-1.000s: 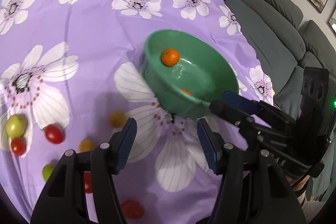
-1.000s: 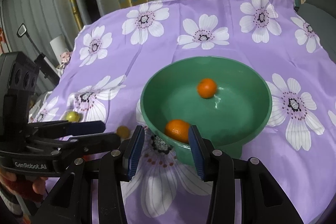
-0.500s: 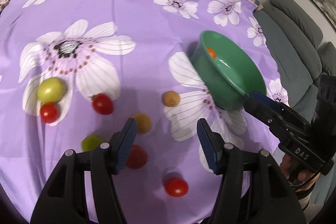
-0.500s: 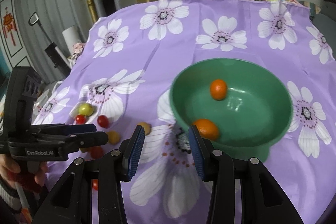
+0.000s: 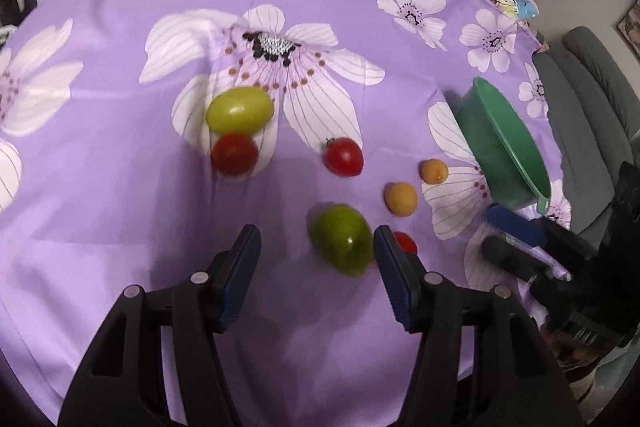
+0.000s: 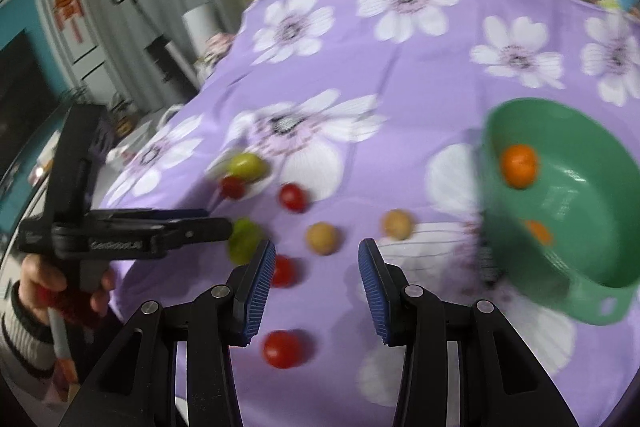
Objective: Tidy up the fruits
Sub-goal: 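Return the right gripper to the fruit and grasp the green plum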
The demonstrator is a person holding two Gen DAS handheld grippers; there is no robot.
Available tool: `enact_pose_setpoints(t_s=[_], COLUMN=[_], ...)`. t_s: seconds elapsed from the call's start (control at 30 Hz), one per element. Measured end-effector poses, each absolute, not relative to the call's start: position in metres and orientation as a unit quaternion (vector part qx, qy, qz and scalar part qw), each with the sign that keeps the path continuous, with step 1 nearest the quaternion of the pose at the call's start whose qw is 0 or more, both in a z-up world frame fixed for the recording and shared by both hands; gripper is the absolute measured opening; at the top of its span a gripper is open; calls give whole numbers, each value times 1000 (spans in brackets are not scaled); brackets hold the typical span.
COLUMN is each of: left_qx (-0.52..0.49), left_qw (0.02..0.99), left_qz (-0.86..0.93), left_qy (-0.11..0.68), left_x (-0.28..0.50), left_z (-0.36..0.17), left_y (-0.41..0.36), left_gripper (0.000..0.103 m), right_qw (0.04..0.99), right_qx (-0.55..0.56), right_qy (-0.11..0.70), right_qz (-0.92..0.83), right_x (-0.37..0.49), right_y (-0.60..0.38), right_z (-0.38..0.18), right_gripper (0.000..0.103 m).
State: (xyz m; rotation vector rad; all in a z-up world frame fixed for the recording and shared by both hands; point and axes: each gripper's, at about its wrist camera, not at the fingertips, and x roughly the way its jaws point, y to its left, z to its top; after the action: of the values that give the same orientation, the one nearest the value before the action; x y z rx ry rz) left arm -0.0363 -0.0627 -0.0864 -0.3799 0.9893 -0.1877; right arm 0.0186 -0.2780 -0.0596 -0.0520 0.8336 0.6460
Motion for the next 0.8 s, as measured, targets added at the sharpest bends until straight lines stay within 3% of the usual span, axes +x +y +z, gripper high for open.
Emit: enact_pose_setpoints(t_s=[0.3, 0.4, 0.8], left_qx=[-187, -181, -187], left_qw=[855, 854, 829], left_qz=[-115, -127, -135], left_qy=[470, 470, 508], left_x=[-31, -30, -14], left_z=[-82, -82, -98], left_y=[-65, -68, -75], left_gripper=[57, 49, 38], right_qw=[831, 827, 803], right_qx=[-103, -123, -146], right_qy=[411, 408, 441], right_qz=[359, 368, 373], right_x=[15, 18, 36], right_y=[-223, -211, -195], right_z=[-78, -80, -97], right_gripper=[44, 44, 44])
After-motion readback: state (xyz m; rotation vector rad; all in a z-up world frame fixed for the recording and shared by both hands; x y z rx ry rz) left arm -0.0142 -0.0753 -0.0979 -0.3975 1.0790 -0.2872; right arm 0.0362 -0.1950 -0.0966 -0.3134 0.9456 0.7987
